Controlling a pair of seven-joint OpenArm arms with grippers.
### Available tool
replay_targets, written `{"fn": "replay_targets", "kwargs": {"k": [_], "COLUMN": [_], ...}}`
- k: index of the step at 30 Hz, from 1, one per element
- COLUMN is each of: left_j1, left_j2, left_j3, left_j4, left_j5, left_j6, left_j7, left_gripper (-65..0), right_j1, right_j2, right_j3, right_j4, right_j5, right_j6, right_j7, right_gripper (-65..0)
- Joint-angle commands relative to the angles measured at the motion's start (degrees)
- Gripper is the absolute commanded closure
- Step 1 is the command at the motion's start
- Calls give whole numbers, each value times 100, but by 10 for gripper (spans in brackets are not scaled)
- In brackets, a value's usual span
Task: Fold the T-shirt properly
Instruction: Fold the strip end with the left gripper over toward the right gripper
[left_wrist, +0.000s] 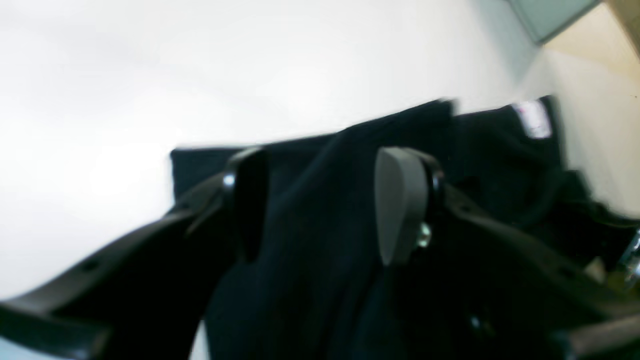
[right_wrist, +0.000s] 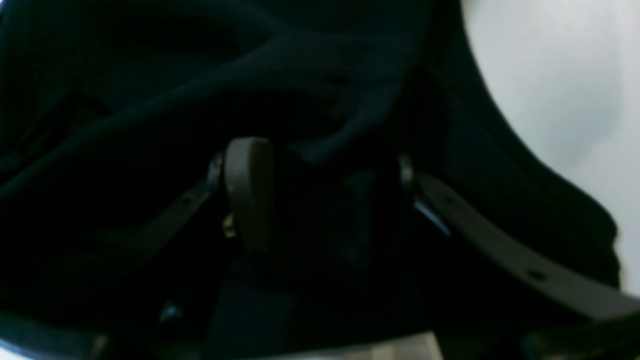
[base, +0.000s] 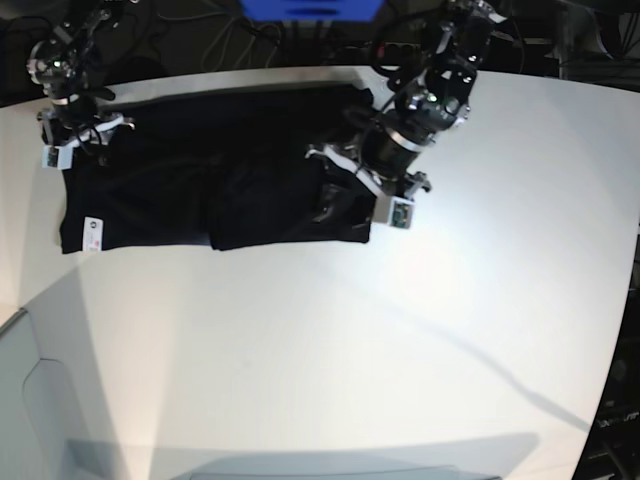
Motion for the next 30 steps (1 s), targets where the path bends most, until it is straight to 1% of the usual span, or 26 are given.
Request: {"fn": "replay_targets", "kwargs": {"k": [1,3,6,9,15,18,20,22,24,26,30], "left_j1": [30,56,-58,-462,-1517,-2019,-2133,-2133,-2106,-2027,-1640], "left_j2": [-118,-320,-575,-619,-575,-496,-452,-435,-435,-514,-866], "left_j3": [39,180,751,1551,3213,3793,3837,3696,3380,2984,1947], "left_j4": [52,-45,-230,-511,-968,-924,-863,-757,-564,-388,-107], "left_j5": [-156,-297,-306,-314,-358,-358,-446,-649,-912,-1141,-1317], "left_j6": [-36,-54,-54,-63,-63,-72,-63,-63,-63,-54,-36], "left_j7": [-74,-74,-74,-74,-100,-127,-136,-153,-153,-153,-144], "left_gripper": [-334,-333,-333,-333,-333,-335,-335,-336,-337,-337,-337], "right_j1": [-33,-33,-33,-33,-50,-50,-50,-42,-42,-42,-59], "right_j2": [-21,-21,-21,-21,-21,-30,-30,-30,-30,-30,-30], "right_j3": [-16,-16,-16,-16,-16,-16,-16,-16,-16,-16,1], "right_j4": [-10,-10,-10,-10,78,236,280,333,386,394,597], "right_j5": [-137,-137,-137,-137,-137,-137,-137,-137,-137,-137,-111], "right_j6": [91,91,91,91,91,91,91,91,91,91,91], "right_j7": [-317,-317,-317,-317,-317,-343,-361,-370,-370,-370,-352], "right_gripper": [-318,-318,-318,-318,-318,-318,-318,-318,-318,-318,-318]}}
